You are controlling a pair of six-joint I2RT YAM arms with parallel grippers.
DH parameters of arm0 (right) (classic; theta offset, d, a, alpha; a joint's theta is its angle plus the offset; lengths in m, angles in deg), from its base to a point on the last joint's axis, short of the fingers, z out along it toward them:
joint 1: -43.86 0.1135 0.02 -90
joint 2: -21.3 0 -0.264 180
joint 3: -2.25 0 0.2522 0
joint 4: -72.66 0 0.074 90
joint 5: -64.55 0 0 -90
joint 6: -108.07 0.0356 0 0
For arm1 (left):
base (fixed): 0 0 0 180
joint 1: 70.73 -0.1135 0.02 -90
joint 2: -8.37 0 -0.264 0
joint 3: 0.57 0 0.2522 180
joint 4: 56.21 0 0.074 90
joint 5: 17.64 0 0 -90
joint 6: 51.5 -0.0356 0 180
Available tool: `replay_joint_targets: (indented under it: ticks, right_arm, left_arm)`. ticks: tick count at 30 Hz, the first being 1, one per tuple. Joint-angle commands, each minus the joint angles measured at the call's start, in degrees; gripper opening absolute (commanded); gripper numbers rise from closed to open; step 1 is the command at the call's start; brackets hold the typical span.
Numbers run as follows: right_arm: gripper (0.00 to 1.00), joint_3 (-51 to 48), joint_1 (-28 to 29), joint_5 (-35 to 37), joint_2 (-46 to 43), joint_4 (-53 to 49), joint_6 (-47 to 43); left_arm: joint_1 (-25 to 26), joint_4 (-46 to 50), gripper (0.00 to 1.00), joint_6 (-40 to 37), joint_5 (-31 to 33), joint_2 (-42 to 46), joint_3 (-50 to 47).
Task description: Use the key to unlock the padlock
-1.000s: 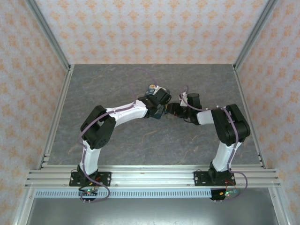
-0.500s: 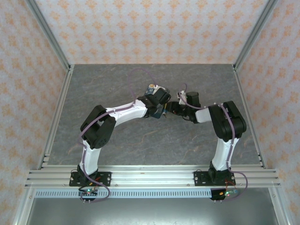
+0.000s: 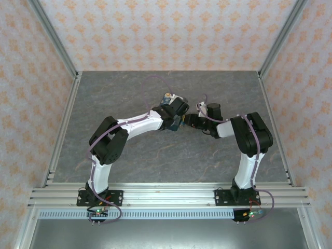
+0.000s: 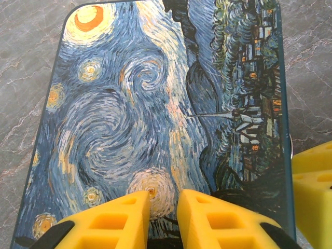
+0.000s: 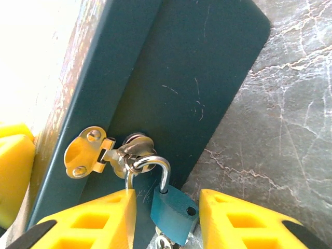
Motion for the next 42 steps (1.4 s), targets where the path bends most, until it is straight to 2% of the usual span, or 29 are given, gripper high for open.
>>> replay_joint_targets:
  ticks: [1,6,11,14,17,21,22,26,28,35,38,42]
  right_arm:
    - [0.36,0.0,0.9,-1.2,1.9,-4.9,-0.3]
    - [0.30,-0.1,1.8,-2.3,2.3,-5.5,-0.5]
    - [0.12,-0.9,3.2,-1.6,2.4,-4.7,0.0]
    - [0.09,-1.5,3.2,-1.2,2.1,-3.4,0.8]
    - [0.01,-1.9,3.2,-0.6,1.9,-2.9,1.4]
    - [0.00,-3.2,3.2,1.1,0.2,-1.1,3.0]
    - [0.01,-3.7,3.2,1.8,-0.6,-1.1,3.1]
    - [0.32,-5.8,3.1,4.9,-4.7,-2.8,2.2]
    - [0.42,-6.5,2.6,6.3,-6.4,-4.0,1.4]
    - [0.47,-4.7,1.3,9.0,-7.7,-9.7,-0.1]
    - [0.53,-4.2,1.9,11.7,-8.7,-13.3,-2.5]
    - [0.55,-2.7,3.8,15.8,-9.3,-19.9,-6.8]
  left_arm:
    - [-2.5,22.0,0.23,-2.1,-6.5,-13.0,-8.0]
    - [-2.5,21.9,0.23,-2.1,-6.5,-12.8,-8.0]
    - [-2.5,21.8,0.23,-2.2,-6.4,-12.8,-8.1]
    - [-2.6,21.8,0.23,-2.2,-6.5,-12.8,-8.2]
    - [-2.6,21.8,0.23,-2.2,-6.4,-12.8,-8.1]
    - [-2.6,21.8,0.23,-2.5,-6.2,-13.1,-8.2]
    - [-2.7,21.8,0.23,-2.5,-6.0,-13.1,-8.2]
    - [-3.0,21.7,0.23,-2.6,-5.8,-12.7,-8.4]
    - [-3.2,21.8,0.23,-2.8,-5.7,-12.3,-8.3]
    - [-4.8,21.8,0.23,-2.2,-5.4,-11.9,-7.6]
    - [-5.4,22.0,0.23,-2.4,-5.3,-11.4,-7.3]
    - [-5.6,22.3,0.23,-2.7,-5.1,-11.2,-7.0]
